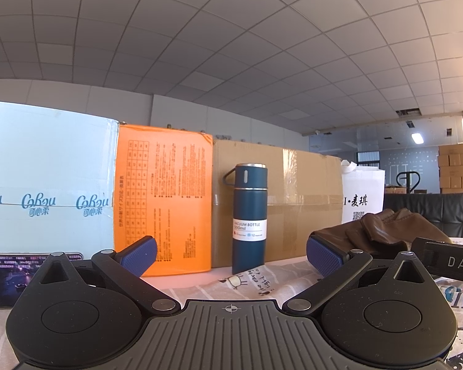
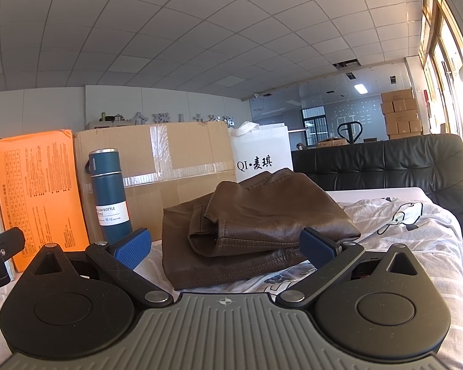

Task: Fold clothes

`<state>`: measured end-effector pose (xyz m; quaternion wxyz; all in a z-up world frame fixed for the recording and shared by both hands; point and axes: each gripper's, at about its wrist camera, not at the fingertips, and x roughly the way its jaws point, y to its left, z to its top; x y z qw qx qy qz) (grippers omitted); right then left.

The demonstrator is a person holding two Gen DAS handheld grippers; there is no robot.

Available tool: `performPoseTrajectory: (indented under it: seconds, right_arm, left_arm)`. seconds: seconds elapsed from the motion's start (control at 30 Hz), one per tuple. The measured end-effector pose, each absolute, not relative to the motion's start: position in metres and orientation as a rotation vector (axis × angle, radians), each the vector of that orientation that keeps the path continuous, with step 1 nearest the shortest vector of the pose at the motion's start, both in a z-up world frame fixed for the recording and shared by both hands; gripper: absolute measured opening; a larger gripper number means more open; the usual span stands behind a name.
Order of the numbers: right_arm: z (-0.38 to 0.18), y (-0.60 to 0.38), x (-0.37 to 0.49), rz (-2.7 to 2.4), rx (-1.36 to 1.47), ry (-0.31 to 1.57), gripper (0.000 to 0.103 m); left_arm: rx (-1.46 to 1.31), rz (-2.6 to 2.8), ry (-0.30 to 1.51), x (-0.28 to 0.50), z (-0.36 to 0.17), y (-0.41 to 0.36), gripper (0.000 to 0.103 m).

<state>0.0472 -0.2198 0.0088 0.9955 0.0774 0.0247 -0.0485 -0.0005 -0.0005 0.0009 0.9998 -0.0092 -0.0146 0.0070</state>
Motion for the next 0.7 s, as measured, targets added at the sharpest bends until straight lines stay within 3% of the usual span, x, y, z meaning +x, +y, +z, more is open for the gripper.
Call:
performPoseTrajectory:
  seconds: [0.7]
  right_arm:
    - [0.0100, -0.2226, 0.0430, -0.059, 0.198, 0.028, 0.103]
  left_arm:
    - [-0.021, 0.027, -0.031, 0.0007, 0.0010, -0.0008, 0.103]
